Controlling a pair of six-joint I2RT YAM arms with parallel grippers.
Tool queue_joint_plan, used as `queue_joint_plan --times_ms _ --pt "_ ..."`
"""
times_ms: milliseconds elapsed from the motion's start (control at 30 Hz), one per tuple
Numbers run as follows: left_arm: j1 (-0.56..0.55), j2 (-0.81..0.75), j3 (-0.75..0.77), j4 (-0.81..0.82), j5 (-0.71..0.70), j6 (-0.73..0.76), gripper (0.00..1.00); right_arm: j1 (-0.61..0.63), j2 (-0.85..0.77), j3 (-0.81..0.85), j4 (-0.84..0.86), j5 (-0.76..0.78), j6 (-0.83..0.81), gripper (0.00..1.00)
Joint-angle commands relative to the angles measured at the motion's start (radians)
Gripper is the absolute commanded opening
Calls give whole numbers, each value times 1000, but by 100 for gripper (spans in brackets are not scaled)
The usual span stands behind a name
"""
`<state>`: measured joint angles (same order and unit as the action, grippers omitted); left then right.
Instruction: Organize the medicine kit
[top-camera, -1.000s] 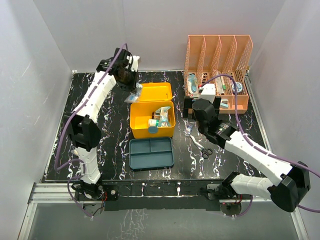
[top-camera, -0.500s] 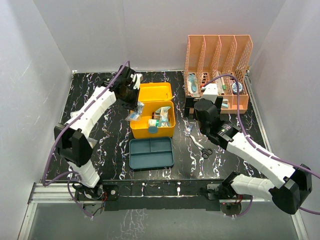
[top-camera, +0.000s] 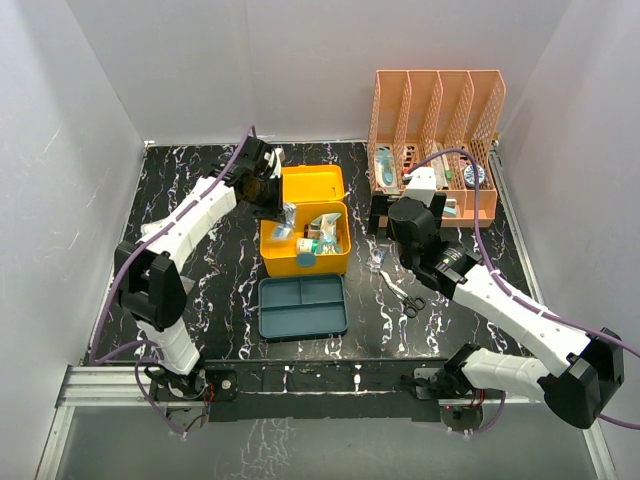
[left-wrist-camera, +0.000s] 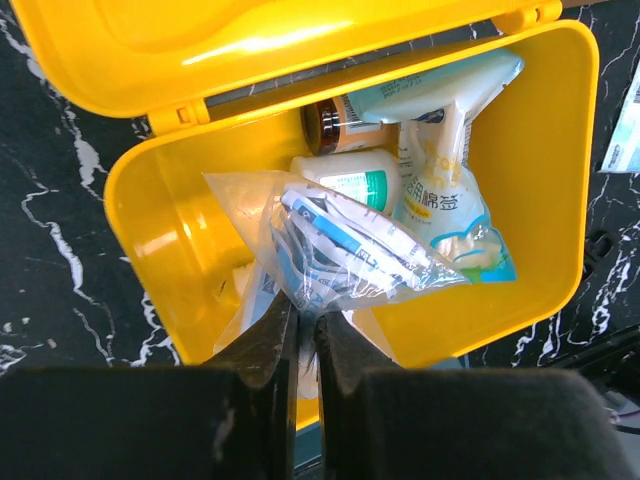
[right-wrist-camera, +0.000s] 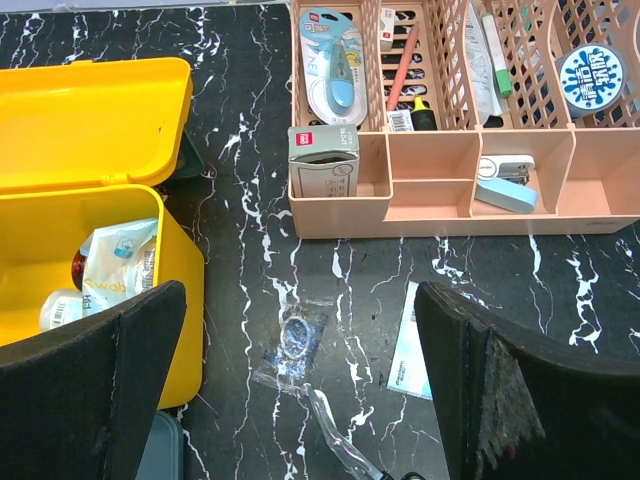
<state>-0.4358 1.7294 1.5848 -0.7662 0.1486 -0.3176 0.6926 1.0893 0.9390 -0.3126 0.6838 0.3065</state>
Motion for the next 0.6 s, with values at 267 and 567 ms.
queue_joint_plan --times_ms 267,567 --pt "-4 -4 -70 43 50 -54 29 -2 -26 2 29 34 5 98" --pt "-4 -40 -65 32 13 -15 50 -3 -23 -3 33 24 11 98"
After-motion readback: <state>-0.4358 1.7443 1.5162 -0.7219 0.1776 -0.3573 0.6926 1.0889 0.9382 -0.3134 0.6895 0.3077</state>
